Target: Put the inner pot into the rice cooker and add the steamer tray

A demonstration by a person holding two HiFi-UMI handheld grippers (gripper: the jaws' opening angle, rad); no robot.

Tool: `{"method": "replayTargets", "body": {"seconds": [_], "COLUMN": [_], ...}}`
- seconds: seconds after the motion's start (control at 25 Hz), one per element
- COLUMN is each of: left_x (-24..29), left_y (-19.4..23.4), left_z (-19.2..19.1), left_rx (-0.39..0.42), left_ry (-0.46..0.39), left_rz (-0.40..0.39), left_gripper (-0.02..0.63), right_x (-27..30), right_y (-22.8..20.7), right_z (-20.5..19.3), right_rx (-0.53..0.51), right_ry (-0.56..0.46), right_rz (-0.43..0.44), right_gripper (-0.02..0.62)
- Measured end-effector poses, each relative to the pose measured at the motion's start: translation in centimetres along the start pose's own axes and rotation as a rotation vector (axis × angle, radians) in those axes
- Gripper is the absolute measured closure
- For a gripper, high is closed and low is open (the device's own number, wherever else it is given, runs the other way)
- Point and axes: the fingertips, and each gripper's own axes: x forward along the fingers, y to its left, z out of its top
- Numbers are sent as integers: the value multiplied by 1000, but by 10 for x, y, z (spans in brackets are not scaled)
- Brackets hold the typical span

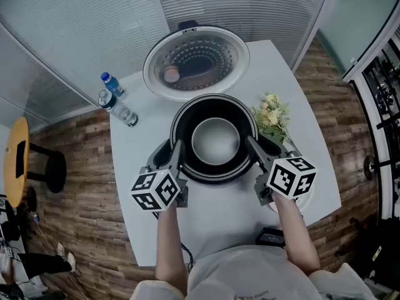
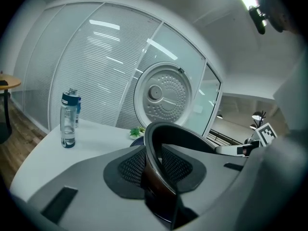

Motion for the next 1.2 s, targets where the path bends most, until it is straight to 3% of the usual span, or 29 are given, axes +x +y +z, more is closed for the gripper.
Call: {"method": "replayTargets", "body": {"seconds": [0.72, 0.96, 1.2], "left_x": [15, 19, 15], "left_y": [9, 12, 15], "left_z": [-19, -19, -19], "left_rx": [84, 153, 161], "left_ry": [94, 100, 90], "left_rz": [37, 79, 97], "left_gripper": [486, 480, 468], "right_x": [17, 21, 18], "right_y": [-14, -15, -14], "right_z": [-21, -22, -23], "right_rx": [-205, -232, -301], "right_ry": [192, 201, 193], "right_rz": [-82, -93, -125], "right_gripper": [449, 443, 419]}}
